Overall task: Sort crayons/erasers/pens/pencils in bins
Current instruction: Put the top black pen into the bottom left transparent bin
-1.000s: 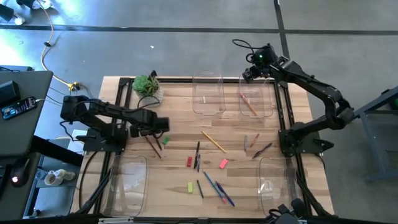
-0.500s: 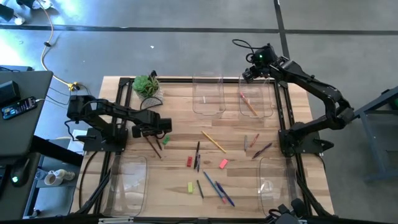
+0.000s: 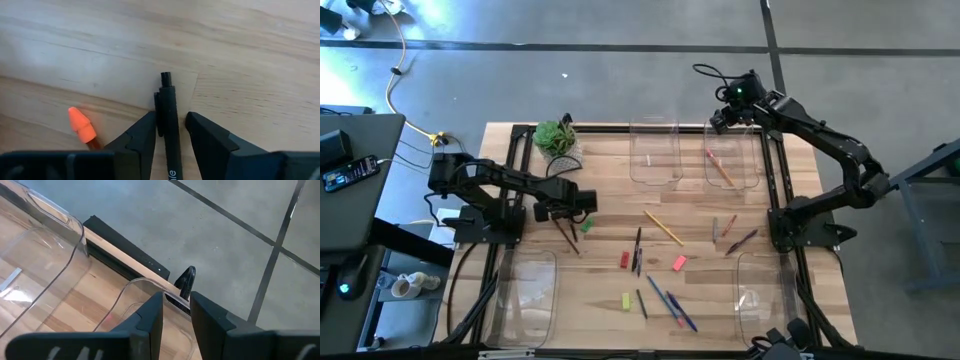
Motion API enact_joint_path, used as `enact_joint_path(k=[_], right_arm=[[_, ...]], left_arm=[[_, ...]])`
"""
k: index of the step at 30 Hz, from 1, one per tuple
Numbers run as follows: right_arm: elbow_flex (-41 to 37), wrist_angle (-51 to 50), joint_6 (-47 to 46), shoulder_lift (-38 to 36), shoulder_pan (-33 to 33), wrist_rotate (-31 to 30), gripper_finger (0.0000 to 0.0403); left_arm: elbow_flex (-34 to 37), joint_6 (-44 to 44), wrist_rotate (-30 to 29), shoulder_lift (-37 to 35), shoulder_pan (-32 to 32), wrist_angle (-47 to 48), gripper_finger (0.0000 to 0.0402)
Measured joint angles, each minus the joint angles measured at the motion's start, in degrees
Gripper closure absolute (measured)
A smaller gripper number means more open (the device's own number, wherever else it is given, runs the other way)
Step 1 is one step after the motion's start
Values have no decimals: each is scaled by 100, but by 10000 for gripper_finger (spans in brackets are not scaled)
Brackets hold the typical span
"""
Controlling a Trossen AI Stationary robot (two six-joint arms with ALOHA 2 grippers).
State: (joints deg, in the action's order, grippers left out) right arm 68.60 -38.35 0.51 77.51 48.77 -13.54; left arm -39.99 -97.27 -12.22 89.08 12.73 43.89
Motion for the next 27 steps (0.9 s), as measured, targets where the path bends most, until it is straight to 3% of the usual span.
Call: enact_joint_path(k=[11, 27], right_arm=[[0, 0, -2, 0, 0, 0, 313], [0, 0, -4, 0, -2, 0, 313]], left_arm=[[7, -2, -301, 10, -17, -140, 349], [32, 350, -682, -276, 11, -276, 355]])
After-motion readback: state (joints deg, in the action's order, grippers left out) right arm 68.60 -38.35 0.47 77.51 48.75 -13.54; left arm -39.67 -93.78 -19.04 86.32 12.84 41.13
